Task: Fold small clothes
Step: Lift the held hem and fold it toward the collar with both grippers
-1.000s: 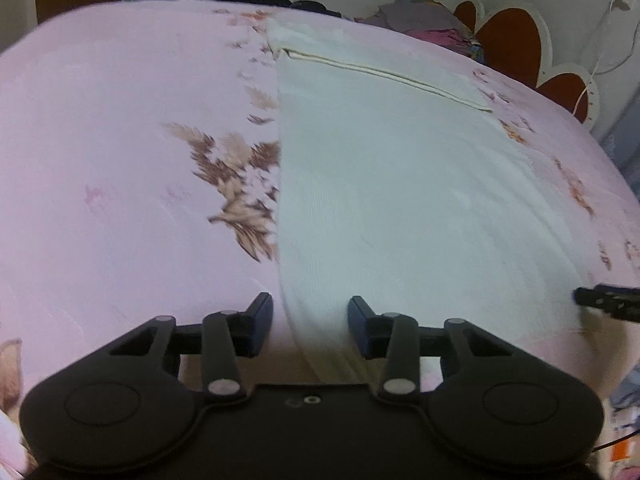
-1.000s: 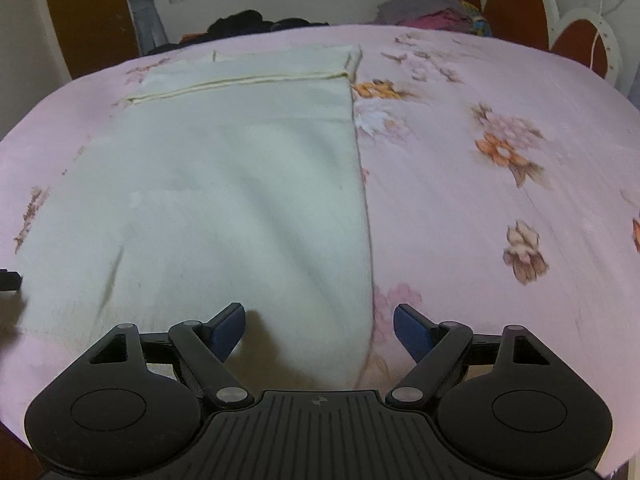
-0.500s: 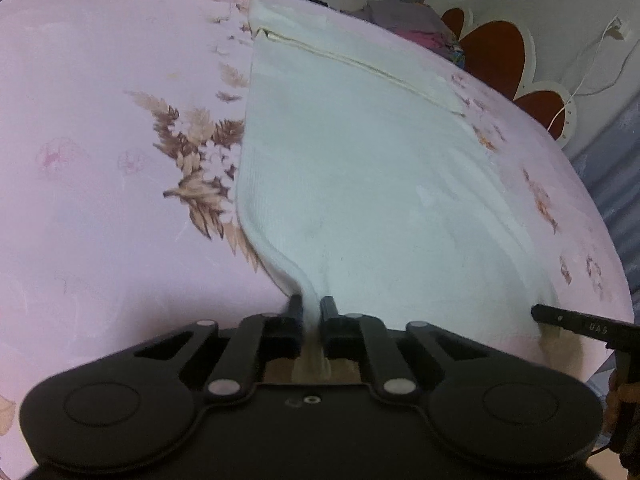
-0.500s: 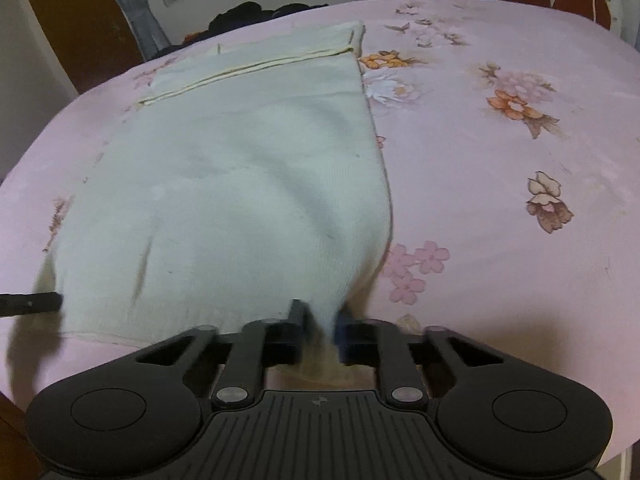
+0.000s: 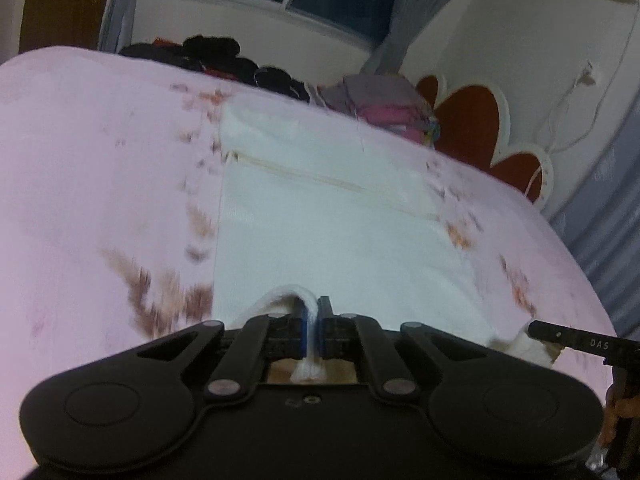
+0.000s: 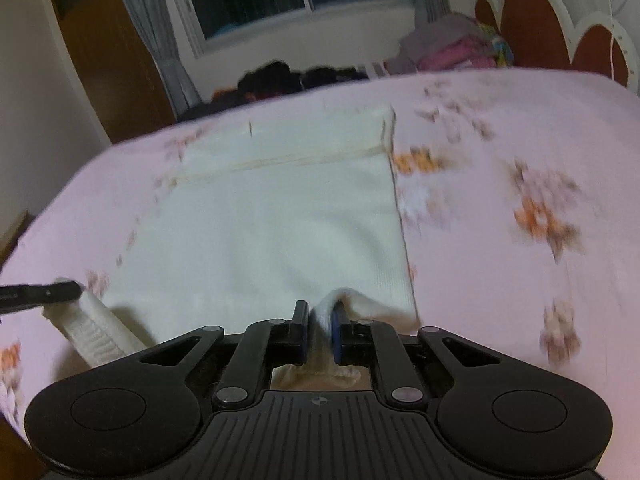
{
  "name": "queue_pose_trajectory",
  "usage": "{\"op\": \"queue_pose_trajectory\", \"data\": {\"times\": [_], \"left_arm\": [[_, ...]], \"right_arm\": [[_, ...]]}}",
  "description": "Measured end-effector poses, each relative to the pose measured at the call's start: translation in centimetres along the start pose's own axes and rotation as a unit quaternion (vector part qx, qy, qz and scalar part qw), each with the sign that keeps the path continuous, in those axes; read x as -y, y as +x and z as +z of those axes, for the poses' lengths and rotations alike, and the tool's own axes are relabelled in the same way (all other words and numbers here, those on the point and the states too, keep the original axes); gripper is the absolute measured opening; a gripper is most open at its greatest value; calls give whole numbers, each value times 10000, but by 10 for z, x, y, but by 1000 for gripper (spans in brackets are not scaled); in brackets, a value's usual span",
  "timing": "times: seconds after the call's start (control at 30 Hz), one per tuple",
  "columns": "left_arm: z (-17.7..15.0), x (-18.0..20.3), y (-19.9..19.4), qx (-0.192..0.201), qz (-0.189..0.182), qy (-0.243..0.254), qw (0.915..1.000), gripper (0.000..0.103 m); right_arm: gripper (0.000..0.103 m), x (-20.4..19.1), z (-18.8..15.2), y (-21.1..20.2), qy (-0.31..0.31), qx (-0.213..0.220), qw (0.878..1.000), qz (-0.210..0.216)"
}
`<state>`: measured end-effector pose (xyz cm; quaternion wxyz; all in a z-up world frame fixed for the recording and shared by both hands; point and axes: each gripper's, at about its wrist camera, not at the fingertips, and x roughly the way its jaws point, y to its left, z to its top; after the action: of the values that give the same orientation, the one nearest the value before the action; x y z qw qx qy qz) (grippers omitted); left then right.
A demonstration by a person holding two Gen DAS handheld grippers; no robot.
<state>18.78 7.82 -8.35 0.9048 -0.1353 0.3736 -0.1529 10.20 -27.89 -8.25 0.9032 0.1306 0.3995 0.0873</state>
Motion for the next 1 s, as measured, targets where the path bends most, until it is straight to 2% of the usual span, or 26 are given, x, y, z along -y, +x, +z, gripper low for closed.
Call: {"op": "queue_pose_trajectory", "data": {"times": [0.1,0.13,0.43,0.5,0.57,0.63,0.7,0.83,1.0], "left_arm": [[20,0,12,192,64,-74,9998,4],[28,-1,17,255,83,-129,9996,4],[92,-7,82,448,212,-421,9979,4],[101,-8,100,386,237,-446,9980,4],[106,-10,119,304,324,-479,9979,4],[106,-15,133,172,371,-553,9976,4],[104,-21,142,90,414,-604,9973,4],[101,-26,148,-21,454,-619,9970,4],[98,-29,144,-66,473,-568,9972,4]], "right_arm": [[9,5,28,14,54,193,9998,52],[4,8,37,19,86,250,9996,60],[0,38,116,90,465,570,9972,127],[0,41,132,107,400,562,9975,120],[0,45,142,124,182,276,9994,124],[0,49,143,133,-69,82,9997,203],[1,53,138,140,-212,-47,9997,108],[1,66,125,155,-19,-343,9992,217],[2,65,109,168,-127,-626,9975,307]]}}
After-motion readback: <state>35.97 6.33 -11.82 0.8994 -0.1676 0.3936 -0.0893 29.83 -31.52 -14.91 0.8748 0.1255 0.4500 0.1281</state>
